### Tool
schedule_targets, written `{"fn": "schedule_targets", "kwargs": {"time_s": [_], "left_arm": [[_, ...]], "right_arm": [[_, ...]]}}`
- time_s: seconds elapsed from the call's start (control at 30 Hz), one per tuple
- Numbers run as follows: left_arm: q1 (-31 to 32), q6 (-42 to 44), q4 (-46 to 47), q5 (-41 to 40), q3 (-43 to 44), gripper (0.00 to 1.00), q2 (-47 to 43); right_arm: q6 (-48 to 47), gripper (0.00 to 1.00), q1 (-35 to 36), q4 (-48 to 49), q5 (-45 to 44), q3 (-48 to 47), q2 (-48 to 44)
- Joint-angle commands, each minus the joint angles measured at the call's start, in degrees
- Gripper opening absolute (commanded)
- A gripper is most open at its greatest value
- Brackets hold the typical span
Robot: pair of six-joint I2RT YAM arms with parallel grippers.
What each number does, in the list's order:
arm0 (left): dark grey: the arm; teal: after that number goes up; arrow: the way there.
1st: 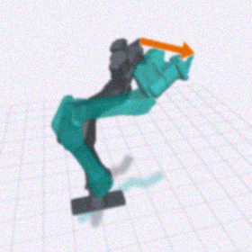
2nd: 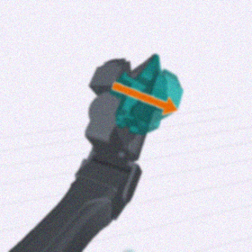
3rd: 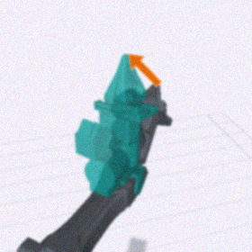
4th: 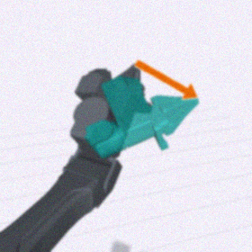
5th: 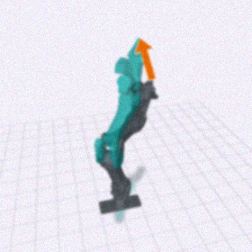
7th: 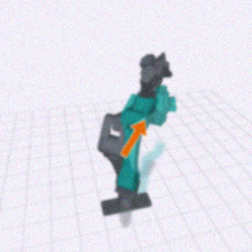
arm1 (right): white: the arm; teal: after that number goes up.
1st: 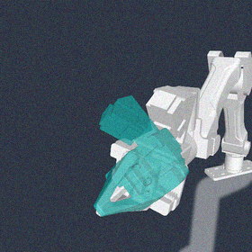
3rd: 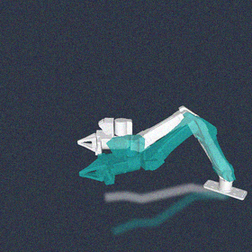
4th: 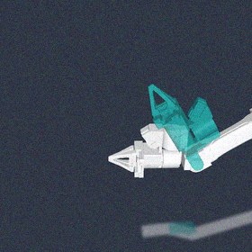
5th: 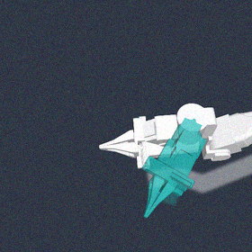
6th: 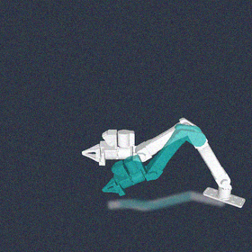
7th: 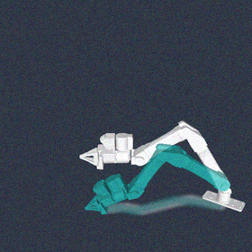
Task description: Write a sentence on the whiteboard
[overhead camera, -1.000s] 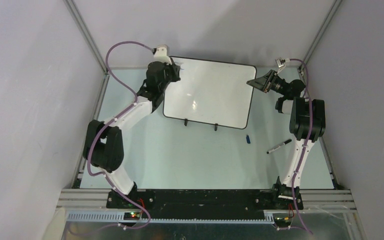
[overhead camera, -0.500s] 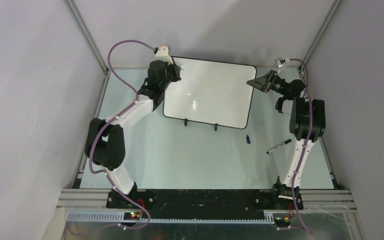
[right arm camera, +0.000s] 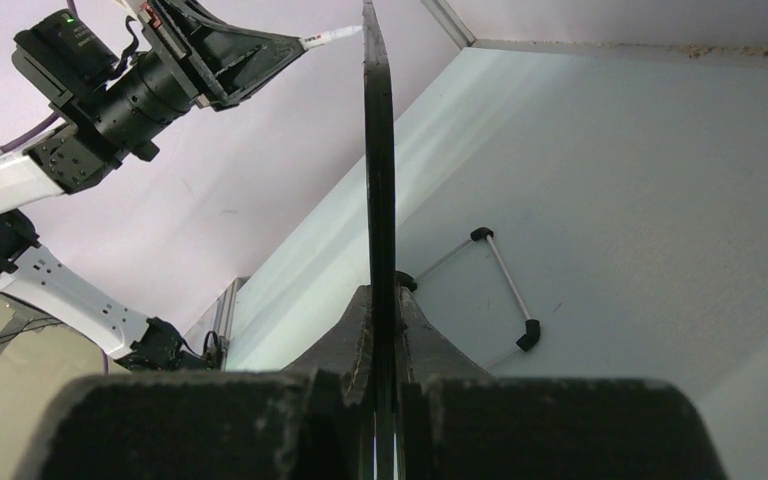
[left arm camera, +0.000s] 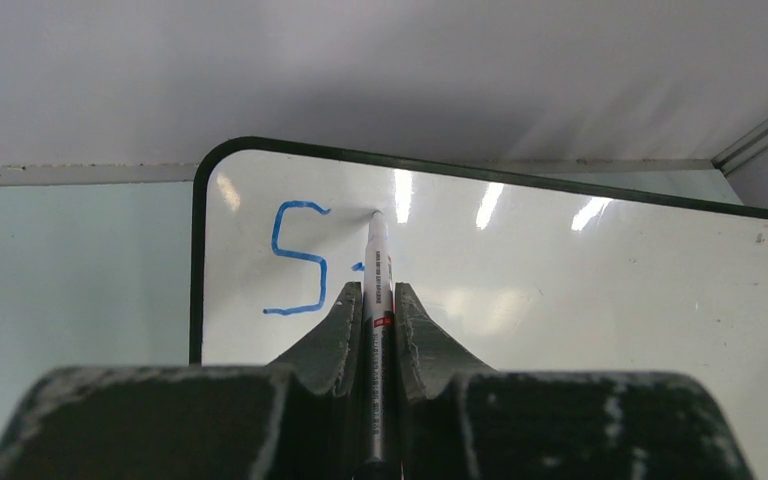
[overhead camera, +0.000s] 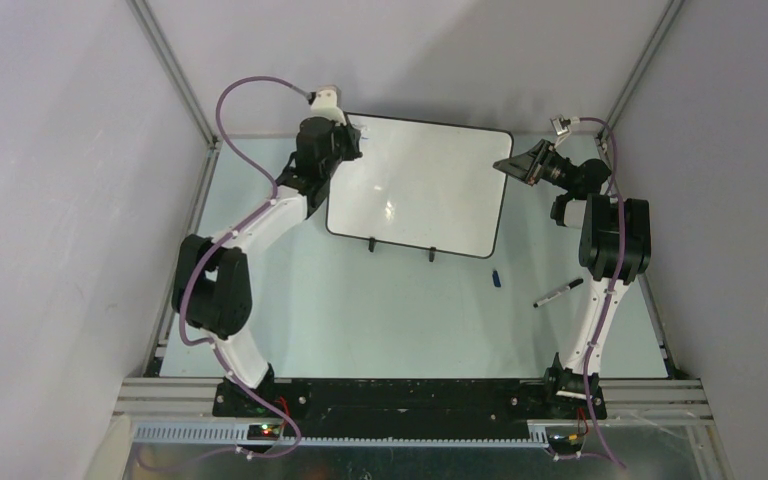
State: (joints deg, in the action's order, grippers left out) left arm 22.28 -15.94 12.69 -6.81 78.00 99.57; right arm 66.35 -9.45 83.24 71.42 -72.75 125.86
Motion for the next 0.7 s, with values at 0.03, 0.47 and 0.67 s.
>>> {"fn": "schedule_targets", "kwargs": {"time_s": [0.03,0.47,0.67], "left_arm": [[0.14,1.54,0.48,-0.70,2.85,0.00,0.49],[0.13,1.40,1.00,-0.43,0.25,0.00,-0.99],[0.23,1.27,1.21,-0.39,-1.31,0.00,-1.93]], "right_arm": [[0.69,0.00,0.49,3.01,2.33,0.02,-3.43],[0.80,0.00,0.49,2.99,2.44,0.04,-3.49],[0.94,0.00,0.49,3.01,2.50,0.14,-3.53]]}}
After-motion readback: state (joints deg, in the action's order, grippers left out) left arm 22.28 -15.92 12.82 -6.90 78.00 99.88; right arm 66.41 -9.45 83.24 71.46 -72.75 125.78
